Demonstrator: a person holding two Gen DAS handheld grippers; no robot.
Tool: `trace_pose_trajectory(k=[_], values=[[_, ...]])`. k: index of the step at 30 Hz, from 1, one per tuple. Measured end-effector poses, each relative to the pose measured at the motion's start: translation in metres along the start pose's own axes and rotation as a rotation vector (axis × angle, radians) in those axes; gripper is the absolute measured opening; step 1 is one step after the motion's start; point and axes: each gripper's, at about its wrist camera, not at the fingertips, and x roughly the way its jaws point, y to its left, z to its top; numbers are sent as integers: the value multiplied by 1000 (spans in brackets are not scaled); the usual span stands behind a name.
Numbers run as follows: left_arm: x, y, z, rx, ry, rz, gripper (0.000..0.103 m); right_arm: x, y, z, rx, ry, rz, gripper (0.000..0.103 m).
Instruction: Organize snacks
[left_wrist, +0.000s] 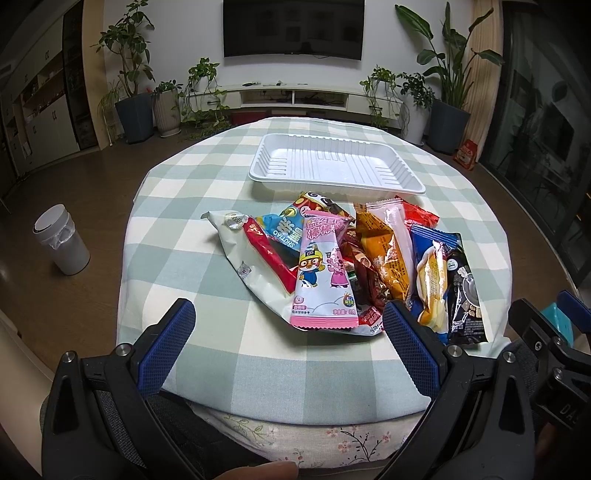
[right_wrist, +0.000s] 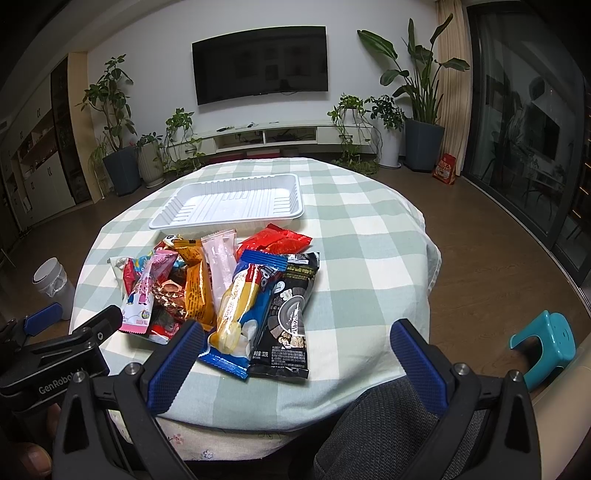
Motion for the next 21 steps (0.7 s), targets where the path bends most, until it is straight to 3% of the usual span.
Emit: trace_pose_trajectory(k=[21], values=[[1,1,-1,1,3,1,103,0,0,-1,-2,1,1,103]])
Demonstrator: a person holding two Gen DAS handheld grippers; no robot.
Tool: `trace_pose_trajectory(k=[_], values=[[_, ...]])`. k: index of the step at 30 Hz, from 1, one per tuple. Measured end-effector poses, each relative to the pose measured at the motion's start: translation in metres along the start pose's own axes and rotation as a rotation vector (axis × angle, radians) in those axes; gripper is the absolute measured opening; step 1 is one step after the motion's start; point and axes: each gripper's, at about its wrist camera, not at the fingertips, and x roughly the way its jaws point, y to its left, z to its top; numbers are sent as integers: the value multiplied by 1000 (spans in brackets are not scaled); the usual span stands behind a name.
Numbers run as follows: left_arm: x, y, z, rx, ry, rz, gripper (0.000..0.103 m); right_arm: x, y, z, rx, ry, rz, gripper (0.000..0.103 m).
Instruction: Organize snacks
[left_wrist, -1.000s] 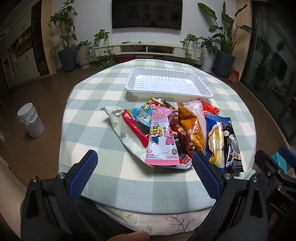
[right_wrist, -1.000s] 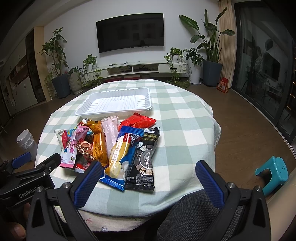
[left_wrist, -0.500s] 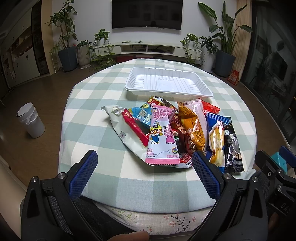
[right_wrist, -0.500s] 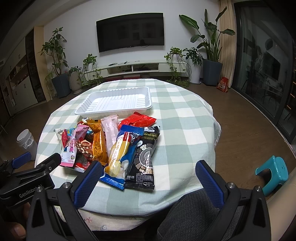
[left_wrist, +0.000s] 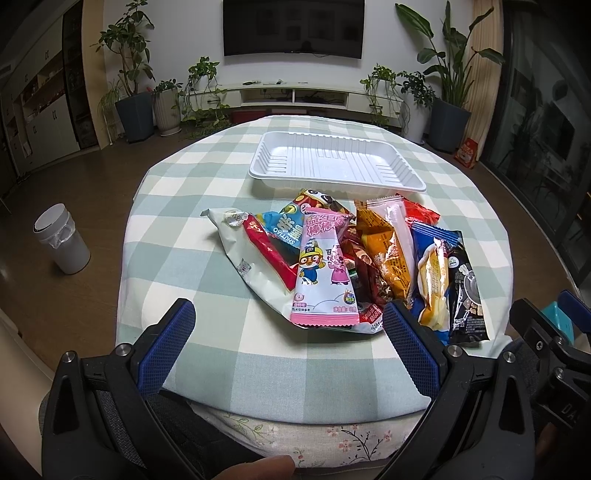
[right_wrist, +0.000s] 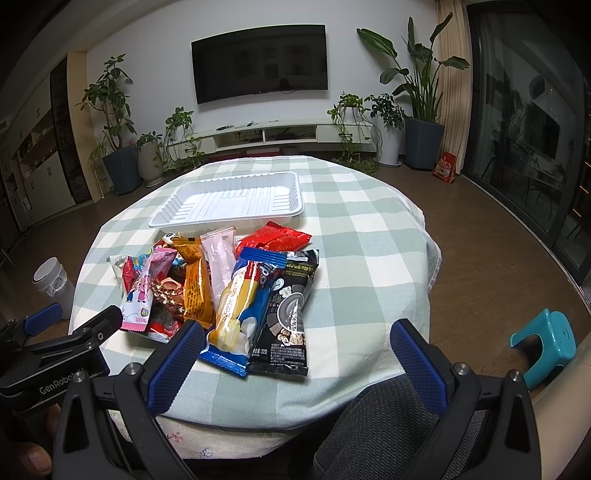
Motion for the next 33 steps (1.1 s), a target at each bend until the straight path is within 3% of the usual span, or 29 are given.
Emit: trace_pose_trajectory(k=[14,17,18,20,21,28,33], values=[[3,4,-6,-17,11,-9,103,1,0,-5,1,6,1,103],[6,11,-10,-40,18,-61,103,1,0,-4,1,5,1,103],[7,14,-11,-43,9,-102,103,1,0,-4,1,4,1,103],[10,20,-13,-51,4,-267,103,1,0,-5,3,4,2,103],[14,22,-12,-54,22,-290,103,1,-1,-7,6,3,4,103],[35,32,-30,-46,199,-208,103,2,-2,-11,16,9,15,103],[43,45,-33,-85,231,-233,102,4,-10,-11,39,26,31,103]])
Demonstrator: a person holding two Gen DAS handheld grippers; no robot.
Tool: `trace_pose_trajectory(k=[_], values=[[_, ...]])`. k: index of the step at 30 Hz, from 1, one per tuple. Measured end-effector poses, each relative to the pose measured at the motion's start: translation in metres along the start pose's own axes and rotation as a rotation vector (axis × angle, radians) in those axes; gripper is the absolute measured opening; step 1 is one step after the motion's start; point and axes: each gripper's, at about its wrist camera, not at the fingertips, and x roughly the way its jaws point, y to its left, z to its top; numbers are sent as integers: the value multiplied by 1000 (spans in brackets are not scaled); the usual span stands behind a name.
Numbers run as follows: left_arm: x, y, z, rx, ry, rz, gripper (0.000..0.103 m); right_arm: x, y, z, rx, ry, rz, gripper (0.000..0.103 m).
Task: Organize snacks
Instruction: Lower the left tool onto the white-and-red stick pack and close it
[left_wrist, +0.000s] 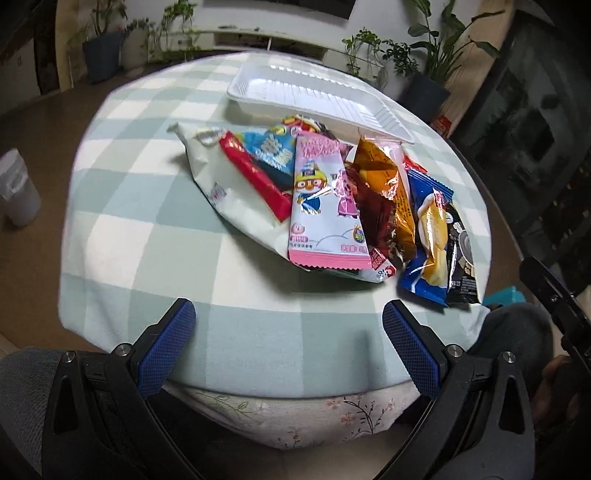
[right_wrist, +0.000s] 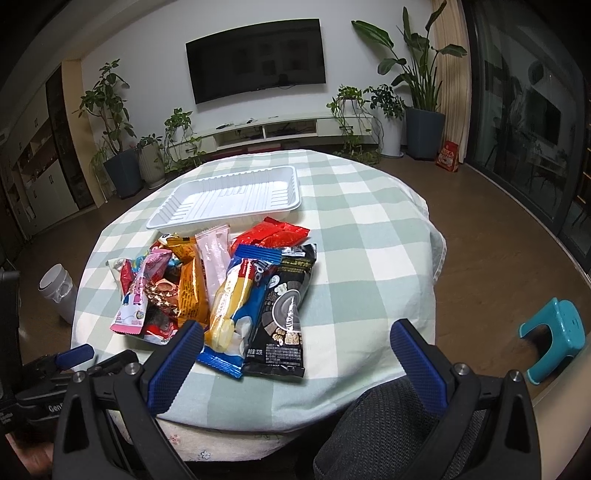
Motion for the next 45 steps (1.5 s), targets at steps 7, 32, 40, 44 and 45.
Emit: trace_pose_trajectory(k=[7,32,40,44,45], values=[[2,12,-7,-64,18,-96,102,6,-16,4,47,21,21,103],[20,36,104,-91,44,145,83,35,-37,12,146,90,145,103],[65,27,104,-8,115,247,49,37,-33,11,121,84,150,103],[69,35,101,-4,123,259,30,37,-33,11,120,83,152,103],[68,37,101,-7,121,255,29,37,-33,11,120,83,152,103]])
